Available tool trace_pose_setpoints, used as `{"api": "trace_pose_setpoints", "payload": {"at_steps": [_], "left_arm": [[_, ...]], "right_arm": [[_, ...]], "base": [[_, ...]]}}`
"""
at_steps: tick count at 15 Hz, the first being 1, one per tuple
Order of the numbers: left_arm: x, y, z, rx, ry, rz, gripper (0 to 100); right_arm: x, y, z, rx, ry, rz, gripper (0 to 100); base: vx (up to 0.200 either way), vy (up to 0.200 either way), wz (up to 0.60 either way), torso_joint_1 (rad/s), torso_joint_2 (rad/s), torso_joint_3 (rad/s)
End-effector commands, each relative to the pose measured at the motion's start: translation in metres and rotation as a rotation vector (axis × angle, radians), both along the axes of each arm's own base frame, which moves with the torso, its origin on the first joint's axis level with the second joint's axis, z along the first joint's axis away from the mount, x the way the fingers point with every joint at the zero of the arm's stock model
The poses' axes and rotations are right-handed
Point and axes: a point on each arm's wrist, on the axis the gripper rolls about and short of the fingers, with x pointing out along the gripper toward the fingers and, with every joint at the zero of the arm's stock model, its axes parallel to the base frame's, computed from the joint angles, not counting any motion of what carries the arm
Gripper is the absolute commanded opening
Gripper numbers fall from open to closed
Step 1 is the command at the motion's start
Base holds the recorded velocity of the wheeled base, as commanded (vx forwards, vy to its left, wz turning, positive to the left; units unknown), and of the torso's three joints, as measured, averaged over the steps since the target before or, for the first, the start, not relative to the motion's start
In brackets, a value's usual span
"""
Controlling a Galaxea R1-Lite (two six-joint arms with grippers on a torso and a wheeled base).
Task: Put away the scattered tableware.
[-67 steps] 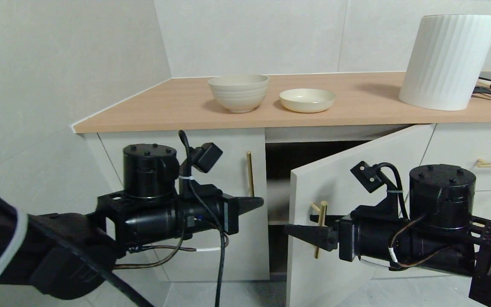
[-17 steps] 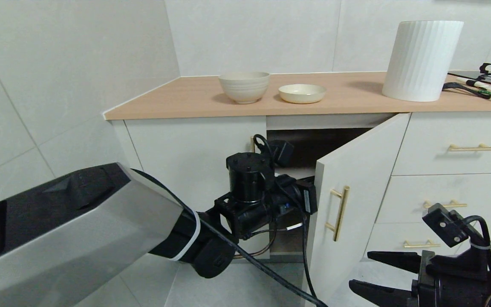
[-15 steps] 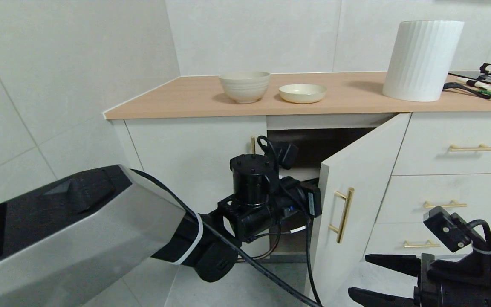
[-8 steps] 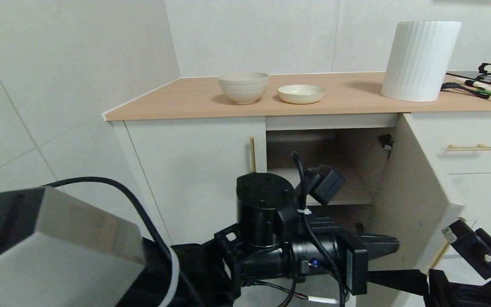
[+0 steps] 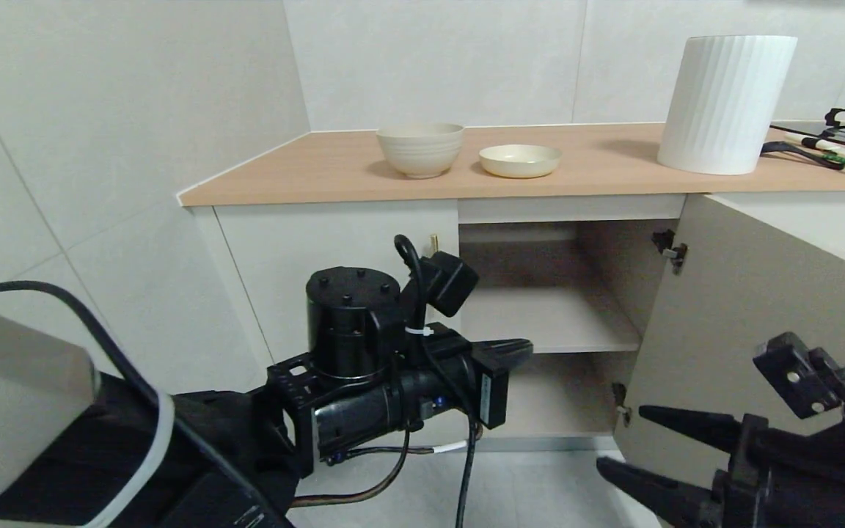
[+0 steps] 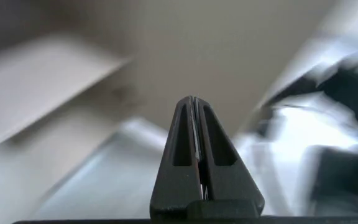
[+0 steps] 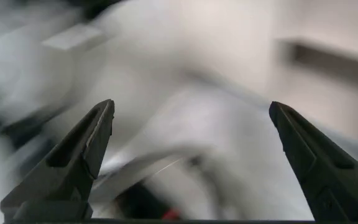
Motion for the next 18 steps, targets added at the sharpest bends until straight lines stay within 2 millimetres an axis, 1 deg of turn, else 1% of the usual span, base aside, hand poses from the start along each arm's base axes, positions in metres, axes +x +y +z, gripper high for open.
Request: {"api": "trace_pose_setpoints", "payload": {"at_steps": [1,2,3,4,5,6,7,9,11,12,13,15,16,18], "left_arm": [[-0.016,0.031,0.023,0.044,-0.033,0.159,0],[-0.02,0.042,0.028,0.049,-0.03,0.185,0],[-0.031,0.068,0.043,0.044,-0.035,0.226,0],[-0.041,0.088,0.052,0.048,-0.03,0.261,0],[-0.048,0.102,0.058,0.052,-0.024,0.291,0],[-0.06,0.121,0.066,0.058,-0.012,0.323,0],[-0.071,0.135,0.071,0.055,0.01,0.346,0],[-0.087,0.155,0.082,-0.009,0.04,0.367,0],[-0.092,0.173,0.088,-0.042,0.05,0.382,0],[-0.09,0.177,0.087,-0.044,0.059,0.396,100],[-0.089,0.178,0.087,-0.044,0.062,0.403,100],[-0.086,0.18,0.091,-0.051,0.049,0.423,100],[-0.083,0.184,0.091,-0.052,0.049,0.447,100],[-0.078,0.185,0.088,-0.049,0.054,0.46,100]], "right_arm": [[0.02,0.011,-0.002,-0.031,0.006,-0.081,100],[0.021,0.011,-0.002,-0.031,0.006,-0.086,100],[0.026,0.01,0.002,-0.023,-0.005,-0.106,100],[0.031,0.008,0.008,-0.01,-0.026,-0.128,100],[0.035,0.008,0.014,0.004,-0.046,-0.136,100],[0.04,0.01,0.025,0.016,-0.072,-0.141,100],[0.054,0.008,0.041,-0.015,-0.072,-0.181,100],[0.066,0.003,0.074,-0.057,-0.03,-0.22,100],[0.076,0.003,0.091,-0.086,0.007,-0.238,100],[0.081,0.006,0.096,-0.102,0.032,-0.241,100],[0.08,0.006,0.098,-0.112,0.045,-0.24,100],[0.08,0.004,0.094,-0.126,0.067,-0.256,100],[0.074,-0.001,0.087,-0.164,0.09,-0.298,100],[0.067,-0.005,0.092,-0.168,0.084,-0.312,100]], "base": [[0.0,0.0,0.0,0.0,0.0,0.0],[0.0,0.0,0.0,0.0,0.0,0.0],[0.0,0.0,0.0,0.0,0.0,0.0],[0.0,0.0,0.0,0.0,0.0,0.0],[0.0,0.0,0.0,0.0,0.0,0.0],[0.0,0.0,0.0,0.0,0.0,0.0],[0.0,0.0,0.0,0.0,0.0,0.0],[0.0,0.0,0.0,0.0,0.0,0.0],[0.0,0.0,0.0,0.0,0.0,0.0],[0.0,0.0,0.0,0.0,0.0,0.0],[0.0,0.0,0.0,0.0,0.0,0.0],[0.0,0.0,0.0,0.0,0.0,0.0],[0.0,0.0,0.0,0.0,0.0,0.0],[0.0,0.0,0.0,0.0,0.0,0.0]]}}
